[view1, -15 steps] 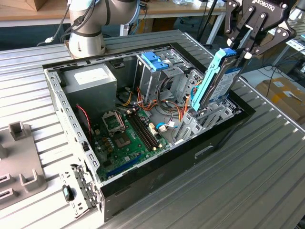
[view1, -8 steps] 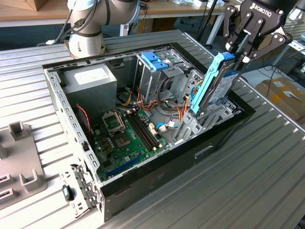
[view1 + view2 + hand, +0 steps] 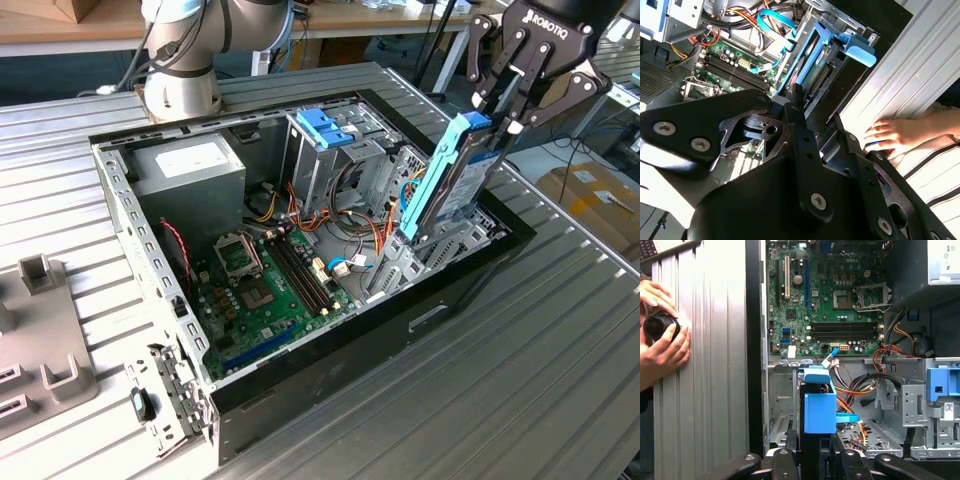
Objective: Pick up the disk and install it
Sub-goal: 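Insert the disk into the insertion slot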
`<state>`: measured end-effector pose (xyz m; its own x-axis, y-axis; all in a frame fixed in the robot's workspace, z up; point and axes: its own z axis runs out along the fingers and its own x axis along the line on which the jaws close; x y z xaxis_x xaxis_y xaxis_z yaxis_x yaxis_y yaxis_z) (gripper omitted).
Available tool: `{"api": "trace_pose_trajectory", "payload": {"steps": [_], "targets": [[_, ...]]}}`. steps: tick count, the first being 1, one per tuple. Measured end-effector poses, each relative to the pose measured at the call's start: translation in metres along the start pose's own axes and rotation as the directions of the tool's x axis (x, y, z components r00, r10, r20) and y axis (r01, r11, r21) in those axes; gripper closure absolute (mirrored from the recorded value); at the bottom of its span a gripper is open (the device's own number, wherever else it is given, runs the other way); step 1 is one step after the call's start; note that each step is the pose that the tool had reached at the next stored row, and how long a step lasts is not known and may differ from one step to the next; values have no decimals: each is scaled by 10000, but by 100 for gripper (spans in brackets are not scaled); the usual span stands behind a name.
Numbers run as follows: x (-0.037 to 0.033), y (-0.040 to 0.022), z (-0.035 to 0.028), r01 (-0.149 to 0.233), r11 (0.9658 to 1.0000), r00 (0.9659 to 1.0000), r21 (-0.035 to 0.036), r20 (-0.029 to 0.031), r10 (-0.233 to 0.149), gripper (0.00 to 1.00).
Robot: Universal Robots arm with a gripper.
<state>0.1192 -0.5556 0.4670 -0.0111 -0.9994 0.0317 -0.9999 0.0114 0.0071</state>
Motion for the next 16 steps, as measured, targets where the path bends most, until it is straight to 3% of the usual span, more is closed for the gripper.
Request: {"api": "trace_pose_trajectory", "payload": {"steps": [7, 12, 16], "targets": [[0, 0, 6, 0, 10000, 10000, 0, 0, 0, 65], [-2, -1, 80, 0, 10000, 10000, 0, 0, 0, 65], [-2, 0, 82, 0, 10000, 10000, 0, -1, 0, 65]]}}
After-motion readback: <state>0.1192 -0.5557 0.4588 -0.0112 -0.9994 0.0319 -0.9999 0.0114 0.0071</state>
